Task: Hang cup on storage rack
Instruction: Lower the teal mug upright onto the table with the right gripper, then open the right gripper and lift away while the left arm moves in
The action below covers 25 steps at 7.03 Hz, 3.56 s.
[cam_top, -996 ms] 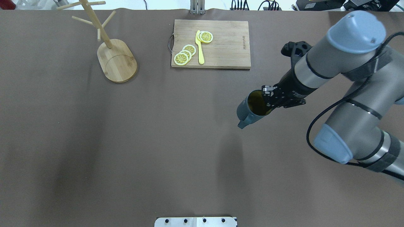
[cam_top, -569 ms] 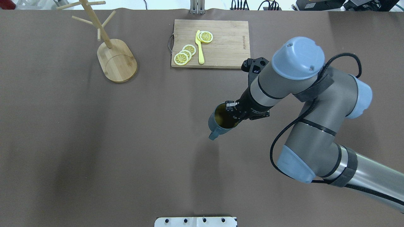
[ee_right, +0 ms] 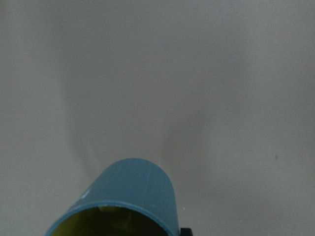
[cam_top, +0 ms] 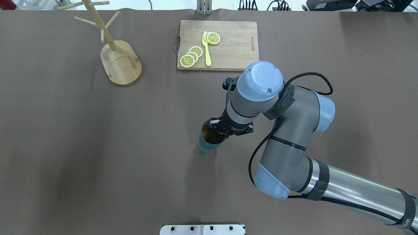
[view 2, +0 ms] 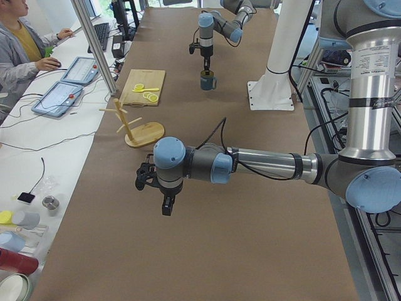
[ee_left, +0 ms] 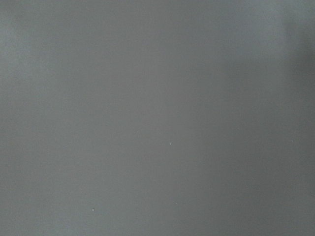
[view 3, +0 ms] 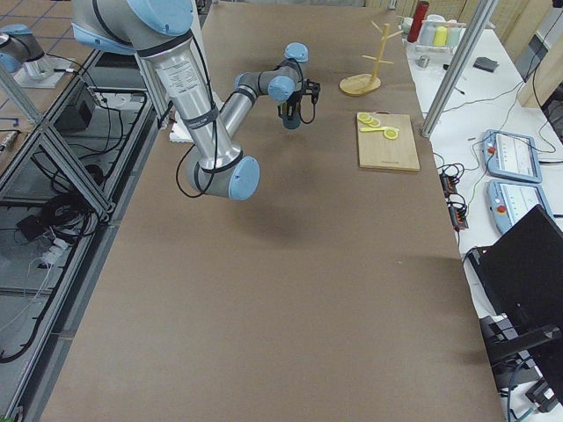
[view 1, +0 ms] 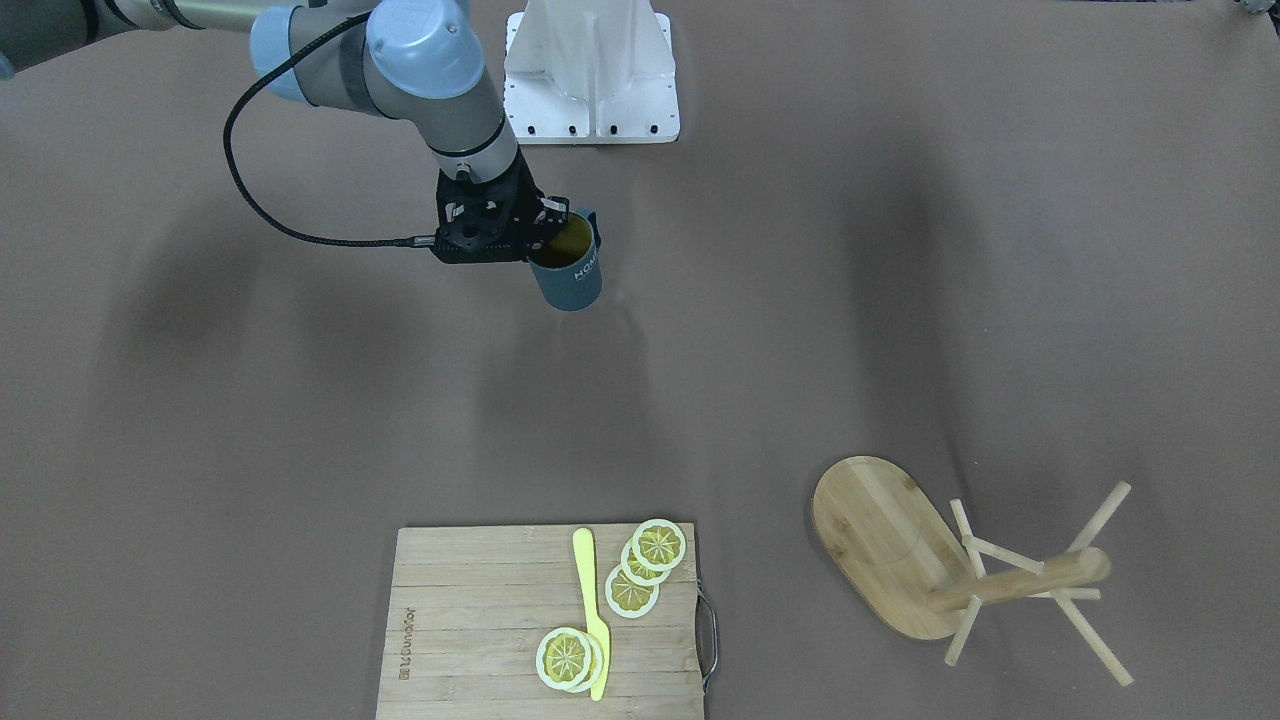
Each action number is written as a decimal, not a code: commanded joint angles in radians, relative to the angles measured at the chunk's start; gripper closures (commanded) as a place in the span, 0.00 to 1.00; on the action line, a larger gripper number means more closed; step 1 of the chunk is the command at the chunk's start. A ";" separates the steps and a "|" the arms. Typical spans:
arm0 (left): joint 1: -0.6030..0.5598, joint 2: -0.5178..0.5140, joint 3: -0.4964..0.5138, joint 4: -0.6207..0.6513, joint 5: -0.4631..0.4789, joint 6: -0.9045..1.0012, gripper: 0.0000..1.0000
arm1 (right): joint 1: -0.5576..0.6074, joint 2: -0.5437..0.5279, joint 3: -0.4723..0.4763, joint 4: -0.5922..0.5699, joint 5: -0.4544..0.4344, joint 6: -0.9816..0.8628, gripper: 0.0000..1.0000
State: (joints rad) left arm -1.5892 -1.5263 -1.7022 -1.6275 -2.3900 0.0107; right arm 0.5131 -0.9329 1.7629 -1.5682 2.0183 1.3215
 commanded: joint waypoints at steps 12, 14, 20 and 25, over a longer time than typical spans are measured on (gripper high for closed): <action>0.005 -0.015 -0.030 -0.286 -0.161 -0.053 0.03 | 0.145 -0.059 0.150 -0.006 0.105 0.007 0.00; 0.027 -0.015 -0.022 -0.532 -0.155 -0.222 0.02 | 0.162 -0.069 0.155 -0.006 0.106 0.008 0.00; 0.193 -0.147 -0.030 -0.854 -0.114 -0.354 0.03 | 0.249 -0.194 0.239 -0.006 0.108 -0.016 0.00; 0.469 -0.259 -0.074 -1.026 0.138 -0.687 0.03 | 0.352 -0.346 0.244 -0.007 0.106 -0.207 0.00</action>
State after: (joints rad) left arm -1.1855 -1.7553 -1.7678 -2.6414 -2.2938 -0.6396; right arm 0.8436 -1.2503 2.0101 -1.5742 2.1249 1.1584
